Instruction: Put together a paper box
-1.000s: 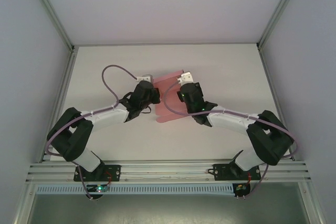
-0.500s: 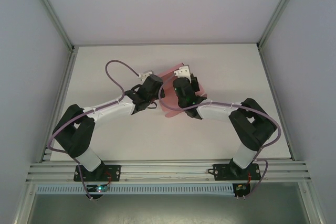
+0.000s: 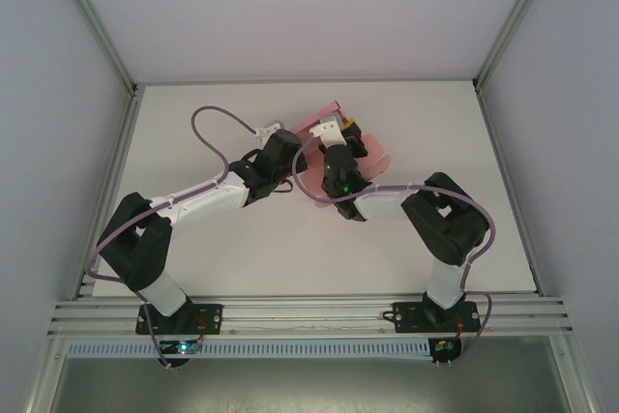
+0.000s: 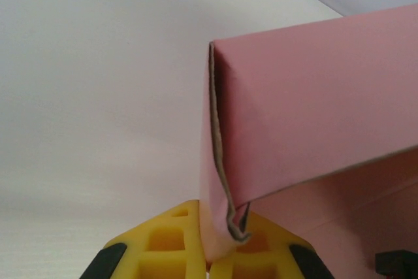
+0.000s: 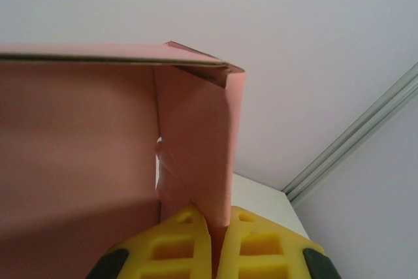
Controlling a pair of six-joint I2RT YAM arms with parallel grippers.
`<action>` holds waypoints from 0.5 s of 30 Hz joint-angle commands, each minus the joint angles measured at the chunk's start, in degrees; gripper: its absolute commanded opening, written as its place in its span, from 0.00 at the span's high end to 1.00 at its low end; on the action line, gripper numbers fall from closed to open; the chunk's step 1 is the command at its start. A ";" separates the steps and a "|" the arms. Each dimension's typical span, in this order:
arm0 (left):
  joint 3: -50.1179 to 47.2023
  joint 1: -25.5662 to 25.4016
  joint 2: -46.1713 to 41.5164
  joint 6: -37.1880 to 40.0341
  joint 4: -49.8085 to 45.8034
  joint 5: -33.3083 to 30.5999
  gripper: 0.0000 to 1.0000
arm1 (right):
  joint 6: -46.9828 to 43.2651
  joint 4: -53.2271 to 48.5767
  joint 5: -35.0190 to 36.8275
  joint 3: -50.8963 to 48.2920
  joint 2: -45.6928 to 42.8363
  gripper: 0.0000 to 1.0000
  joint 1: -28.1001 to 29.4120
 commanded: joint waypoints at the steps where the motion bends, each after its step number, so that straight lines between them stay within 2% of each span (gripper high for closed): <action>1: -4.57 2.32 -0.16 3.97 -15.44 -3.32 1.00 | 3.43 -13.32 9.60 0.45 -4.60 0.96 -5.99; 3: -4.57 2.24 -0.48 6.00 -11.90 0.10 1.00 | 14.83 -29.87 -1.35 2.68 -7.60 0.95 -5.56; 5: -4.83 2.23 -1.18 7.25 -9.18 2.48 1.00 | 20.32 -34.02 -13.68 1.56 -10.50 0.94 -6.02; 6: -4.97 2.23 -1.59 7.72 -8.33 3.20 1.00 | 21.48 -33.39 -16.94 0.30 -11.64 0.92 -6.17; 15: -6.56 2.23 -5.11 9.70 -6.56 4.29 1.00 | 24.15 -35.21 -33.20 -5.00 -18.58 0.83 -9.32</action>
